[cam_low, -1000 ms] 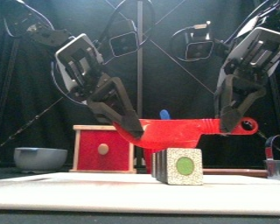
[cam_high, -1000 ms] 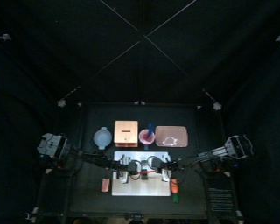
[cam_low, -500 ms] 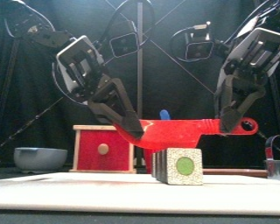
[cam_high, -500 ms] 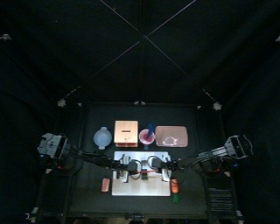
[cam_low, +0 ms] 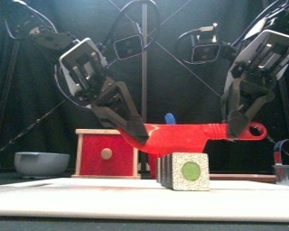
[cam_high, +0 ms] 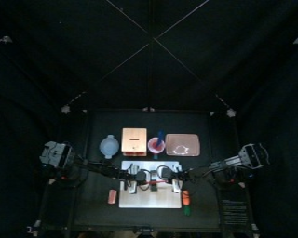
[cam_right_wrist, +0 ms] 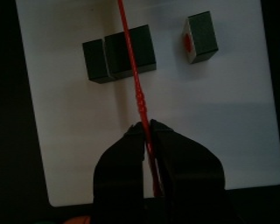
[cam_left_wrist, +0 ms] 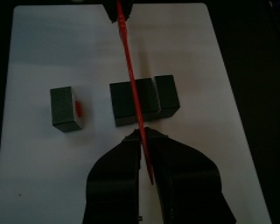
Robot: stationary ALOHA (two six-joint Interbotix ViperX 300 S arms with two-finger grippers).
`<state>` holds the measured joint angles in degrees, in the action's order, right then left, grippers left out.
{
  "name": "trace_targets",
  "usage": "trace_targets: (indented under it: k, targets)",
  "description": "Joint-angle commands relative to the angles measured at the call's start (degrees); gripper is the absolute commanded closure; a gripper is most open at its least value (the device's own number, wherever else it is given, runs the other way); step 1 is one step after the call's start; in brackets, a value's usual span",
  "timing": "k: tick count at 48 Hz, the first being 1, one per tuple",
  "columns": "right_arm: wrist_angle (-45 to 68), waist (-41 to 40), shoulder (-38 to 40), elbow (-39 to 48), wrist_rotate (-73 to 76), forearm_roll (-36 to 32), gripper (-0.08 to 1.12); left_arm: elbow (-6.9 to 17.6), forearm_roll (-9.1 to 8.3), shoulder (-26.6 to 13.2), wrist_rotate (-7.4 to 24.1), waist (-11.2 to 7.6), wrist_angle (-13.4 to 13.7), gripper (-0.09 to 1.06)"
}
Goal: Place sushi on board then cut the sushi with the knife then place the pieces on the plate
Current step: Cut the sushi into 4 pieces
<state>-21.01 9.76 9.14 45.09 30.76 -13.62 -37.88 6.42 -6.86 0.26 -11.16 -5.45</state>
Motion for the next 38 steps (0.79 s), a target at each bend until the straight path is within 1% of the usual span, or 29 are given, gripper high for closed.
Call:
trace_targets:
  k: [1, 27, 35, 38]
  targets:
    - [0.0, -1.05, 0.97, -0.26, 0.26, 0.09, 0.68, 0.79, -0.09, 0.79, -0.09, -0.44, -0.35, 0.48]
    - [0.35, -1.05, -0.26, -0.09, 0.26, 0.44, 0.68, 0.53, 0.0, -0.26, -0.26, -0.53, -0.26, 0.48]
    - [0.35, -0.97, -1.49, -0.18, 0.26, 0.7, 0.68, 0.53, 0.18, -1.32, -0.35, -0.53, -0.26, 0.48]
    - [0.53, -0.79, -2.29, -0.26, 0.26, 0.88, 0.68, 0.53, 0.53, -2.2, -0.35, -0.53, -0.26, 0.48]
